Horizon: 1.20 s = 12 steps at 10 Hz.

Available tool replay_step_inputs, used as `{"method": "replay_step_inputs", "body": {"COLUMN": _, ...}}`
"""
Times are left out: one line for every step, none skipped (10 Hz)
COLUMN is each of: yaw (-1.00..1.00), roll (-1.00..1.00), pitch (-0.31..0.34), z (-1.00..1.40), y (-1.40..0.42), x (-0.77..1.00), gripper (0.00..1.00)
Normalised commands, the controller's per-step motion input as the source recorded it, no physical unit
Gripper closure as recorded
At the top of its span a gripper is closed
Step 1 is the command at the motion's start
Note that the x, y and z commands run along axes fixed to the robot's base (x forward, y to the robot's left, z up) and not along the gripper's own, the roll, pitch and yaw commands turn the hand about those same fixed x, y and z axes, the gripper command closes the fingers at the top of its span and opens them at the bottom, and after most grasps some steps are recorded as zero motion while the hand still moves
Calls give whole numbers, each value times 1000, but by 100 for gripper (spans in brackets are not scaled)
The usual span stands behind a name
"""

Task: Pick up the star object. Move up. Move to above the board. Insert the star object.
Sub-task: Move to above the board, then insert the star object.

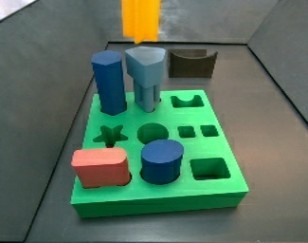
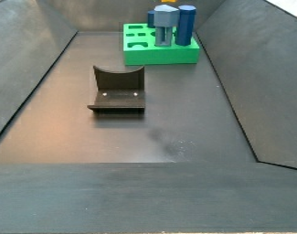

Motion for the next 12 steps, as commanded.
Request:
{"method": "replay_step_inputs", "body": {"yaw": 9, "roll": 24, "pitch": 123, "z": 34, "y": -261, "x": 88, "gripper": 100}}
{"method": "replay_step_inputs", "body": {"yaw": 0, "roll": 0, "pitch": 0, "z": -14, "y": -40, "x": 0, "gripper": 100}}
{"method": "replay_step_inputs", "body": {"yaw": 0, "roll": -64, "pitch": -74, "z": -277, "y": -171, "x": -206, "gripper": 100}}
{"method": "replay_step_inputs", "body": {"yaw": 0, "roll": 0, "pitch": -114, "z": -397, "y": -377, "x": -417, "gripper": 100}}
{"method": "replay_step_inputs", "body": {"yaw": 0, "roll": 0, "pitch": -127, "z": -420, "y": -423, "x": -523, "gripper": 100}}
{"method": "replay_step_inputs", "body": {"yaw": -49, "roll": -16, "pitch": -129, "z": -400, "y": -463, "x": -509, "gripper": 100}}
{"method": "replay_step_inputs", "body": {"yaw": -111, "roll": -47, "pitch": -139, "z": -369, "y": -480, "x": -486, "gripper": 100}}
{"method": "replay_step_inputs", "body": {"yaw": -206, "roll": -86, "pitch": -139, "z": -331, "y": -474, "x": -420, "gripper": 100}}
{"method": "replay_step_inputs", "body": {"yaw": -317, "roll": -114, "pitch": -134, "z": -246, "y": -451, "x": -331, "gripper": 100}}
{"method": "replay_step_inputs", "body": {"yaw": -297, "roll": -90, "pitch": -116, "z": -106, "y": -403, "x": -314, "gripper": 100}}
{"method": "replay_step_inputs", "body": {"yaw": -297, "roll": -104, "pitch": -100, "z": -37, "y": -403, "x": -251, "gripper": 100}}
{"method": "replay_step_inputs", "body": {"yaw": -260, "roll": -20, "pitch": -81, "z": 0, "y": -357, "x": -180, "gripper": 100}}
